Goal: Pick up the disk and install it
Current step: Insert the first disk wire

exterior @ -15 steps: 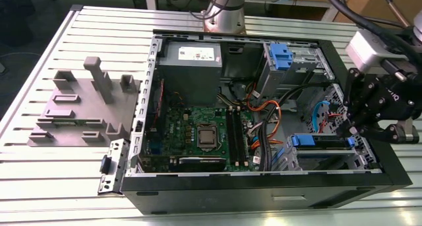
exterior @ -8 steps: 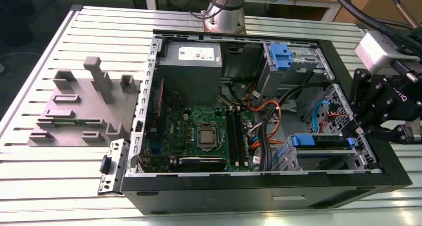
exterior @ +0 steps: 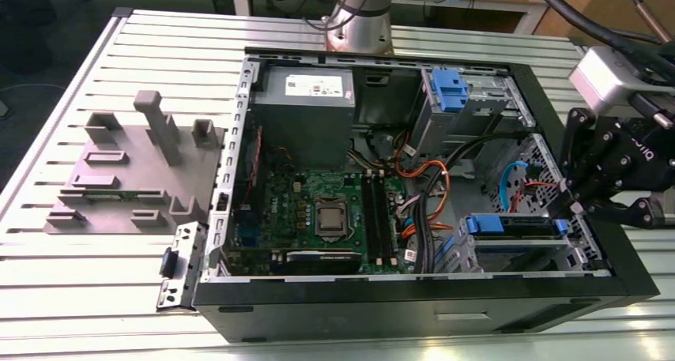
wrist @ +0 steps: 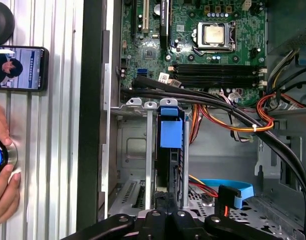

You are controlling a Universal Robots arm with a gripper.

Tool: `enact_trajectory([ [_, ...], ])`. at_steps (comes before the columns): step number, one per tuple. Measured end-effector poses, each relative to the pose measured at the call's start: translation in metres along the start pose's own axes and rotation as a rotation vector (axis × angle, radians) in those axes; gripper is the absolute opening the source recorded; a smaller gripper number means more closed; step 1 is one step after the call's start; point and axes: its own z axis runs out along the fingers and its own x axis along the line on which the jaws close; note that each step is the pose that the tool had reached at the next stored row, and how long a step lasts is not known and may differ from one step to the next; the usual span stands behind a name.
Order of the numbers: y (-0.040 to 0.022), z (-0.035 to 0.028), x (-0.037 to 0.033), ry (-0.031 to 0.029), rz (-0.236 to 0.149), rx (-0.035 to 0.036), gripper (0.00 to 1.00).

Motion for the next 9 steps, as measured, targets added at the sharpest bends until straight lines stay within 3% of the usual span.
enact_trajectory([
  [9,0.0003,-0.0092,0.0001,0.0002,0.000,-0.0005,0.11],
])
